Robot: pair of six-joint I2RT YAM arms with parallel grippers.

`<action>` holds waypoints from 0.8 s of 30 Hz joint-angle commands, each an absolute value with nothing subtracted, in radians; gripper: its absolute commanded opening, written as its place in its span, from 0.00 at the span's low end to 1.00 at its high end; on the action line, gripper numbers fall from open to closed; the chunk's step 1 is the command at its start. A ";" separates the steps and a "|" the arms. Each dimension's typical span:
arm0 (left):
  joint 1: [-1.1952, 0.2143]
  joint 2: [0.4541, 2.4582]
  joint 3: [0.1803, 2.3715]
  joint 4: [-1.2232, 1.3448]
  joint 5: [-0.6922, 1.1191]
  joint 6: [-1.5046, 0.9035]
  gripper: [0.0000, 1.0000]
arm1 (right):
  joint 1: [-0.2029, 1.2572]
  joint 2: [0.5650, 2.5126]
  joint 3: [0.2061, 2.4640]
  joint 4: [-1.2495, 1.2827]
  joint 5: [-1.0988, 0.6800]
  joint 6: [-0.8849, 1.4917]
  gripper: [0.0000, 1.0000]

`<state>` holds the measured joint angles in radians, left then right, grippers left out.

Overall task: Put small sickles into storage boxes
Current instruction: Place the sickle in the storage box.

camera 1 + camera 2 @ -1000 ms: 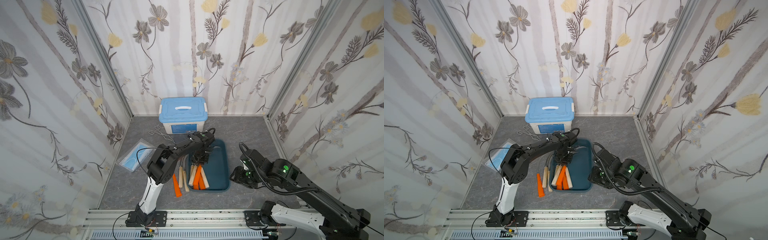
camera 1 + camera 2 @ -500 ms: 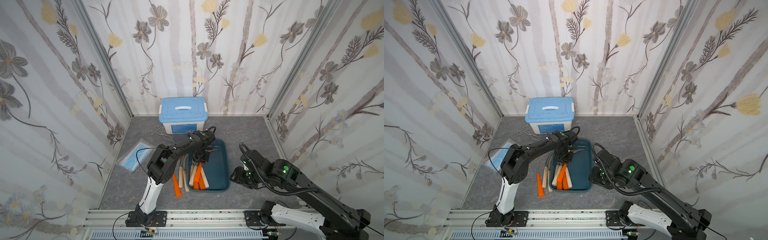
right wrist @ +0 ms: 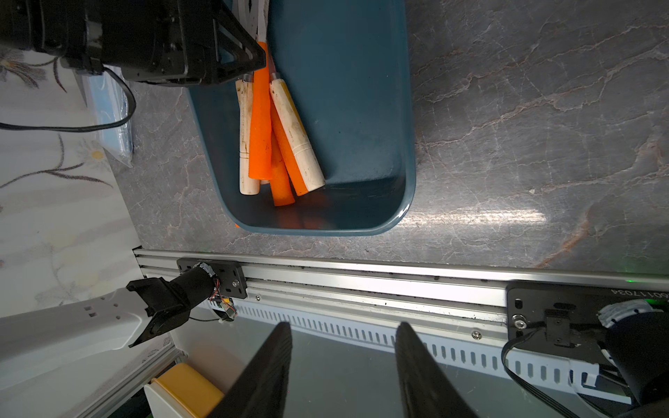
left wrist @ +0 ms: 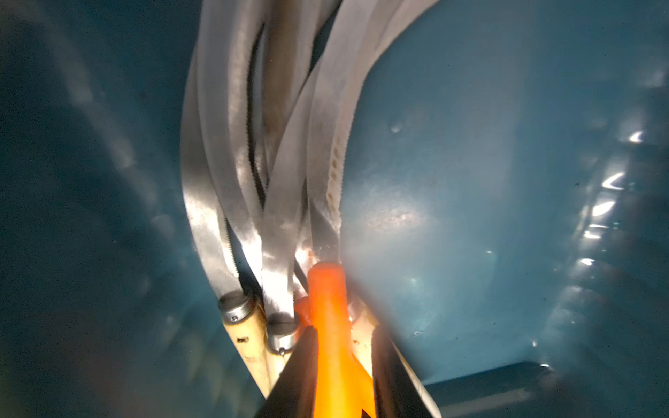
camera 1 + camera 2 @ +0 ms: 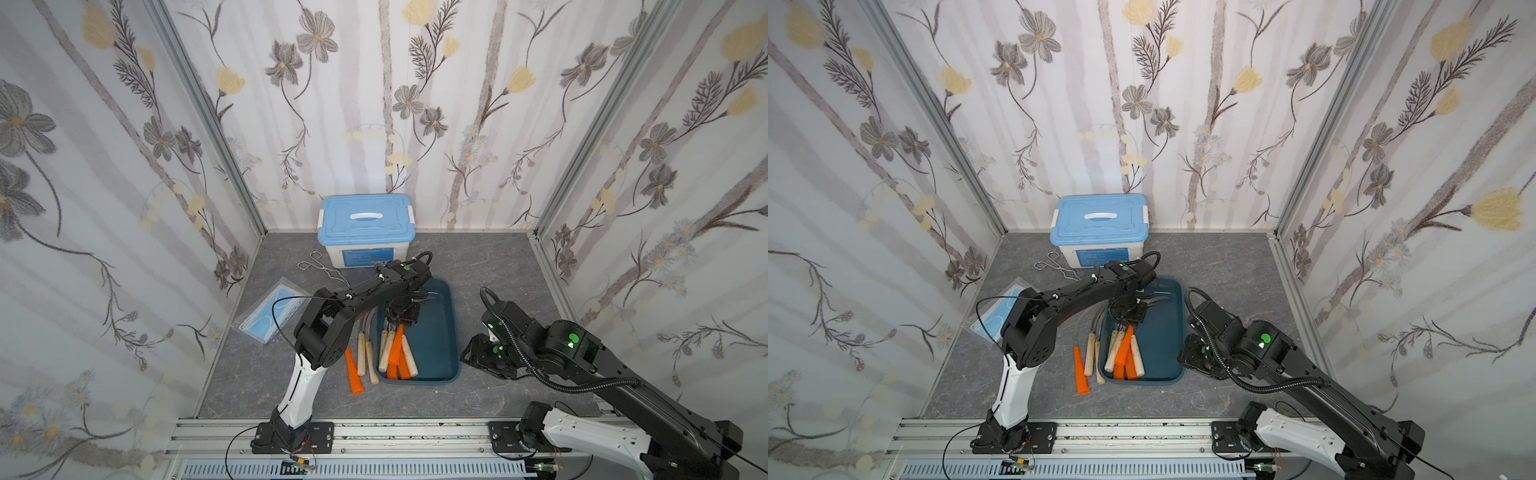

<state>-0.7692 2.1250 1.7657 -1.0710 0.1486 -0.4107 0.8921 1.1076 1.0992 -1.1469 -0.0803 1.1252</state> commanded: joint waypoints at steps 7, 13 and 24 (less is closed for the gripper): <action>-0.750 2.068 1.791 -1.091 0.081 -0.398 0.36 | 0.894 1.098 1.098 -1.138 -0.061 1.141 0.49; -0.672 1.990 1.739 -1.091 0.060 -0.419 0.44 | 0.892 1.093 1.094 -1.144 -0.054 1.143 0.49; -0.512 1.821 1.578 -1.091 0.056 -0.444 0.76 | 0.890 1.126 1.114 -1.147 -0.058 1.123 0.50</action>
<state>-0.5358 1.8492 1.6009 -1.0744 0.0666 -0.4278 0.8890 1.1152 1.1015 -1.1500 -0.0738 1.1316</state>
